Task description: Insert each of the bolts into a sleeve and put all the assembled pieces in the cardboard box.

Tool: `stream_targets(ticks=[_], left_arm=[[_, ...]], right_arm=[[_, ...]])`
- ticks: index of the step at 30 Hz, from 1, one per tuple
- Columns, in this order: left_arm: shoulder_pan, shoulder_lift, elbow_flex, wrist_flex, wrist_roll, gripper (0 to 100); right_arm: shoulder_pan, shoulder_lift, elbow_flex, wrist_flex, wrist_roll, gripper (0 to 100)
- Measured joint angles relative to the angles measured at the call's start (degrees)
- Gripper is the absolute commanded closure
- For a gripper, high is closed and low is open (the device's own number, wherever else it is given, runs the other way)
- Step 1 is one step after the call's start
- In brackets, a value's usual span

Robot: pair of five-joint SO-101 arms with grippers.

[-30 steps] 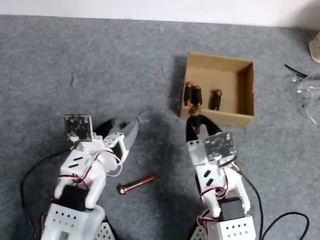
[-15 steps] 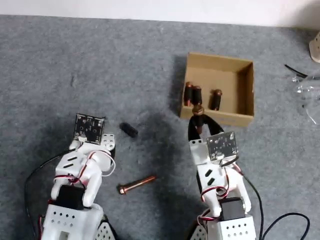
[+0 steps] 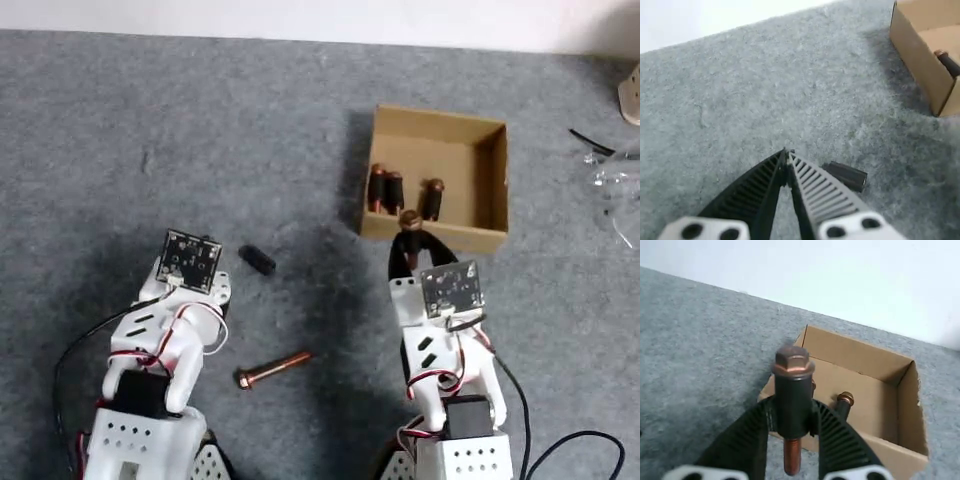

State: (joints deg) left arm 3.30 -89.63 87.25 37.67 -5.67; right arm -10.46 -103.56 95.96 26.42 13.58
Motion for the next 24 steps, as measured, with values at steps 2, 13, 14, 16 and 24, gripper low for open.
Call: stream_targets(ticks=[2,13,14,16,24], left_arm=[[0.0,-0.09,0.0,-0.09,0.0,99],[0.0,-0.09,0.26,-0.09,0.0,99],[0.0,-0.09,0.26,-0.09,0.0,99],[0.0,-0.09,1.05,-0.79,0.0,99],[0.0,0.0,3.34,-5.01,0.0,99]], right_arm=[[-0.09,0.0,-0.09,-0.26,0.09,99.0],[0.0,29.45,-16.7,-0.35,0.53,99.3],[0.09,34.9,-20.66,-0.35,0.53,99.3],[0.62,46.24,-29.45,-0.35,0.62,99.3],[6.33,89.49,-65.76,3.6,-5.27,99.3]])
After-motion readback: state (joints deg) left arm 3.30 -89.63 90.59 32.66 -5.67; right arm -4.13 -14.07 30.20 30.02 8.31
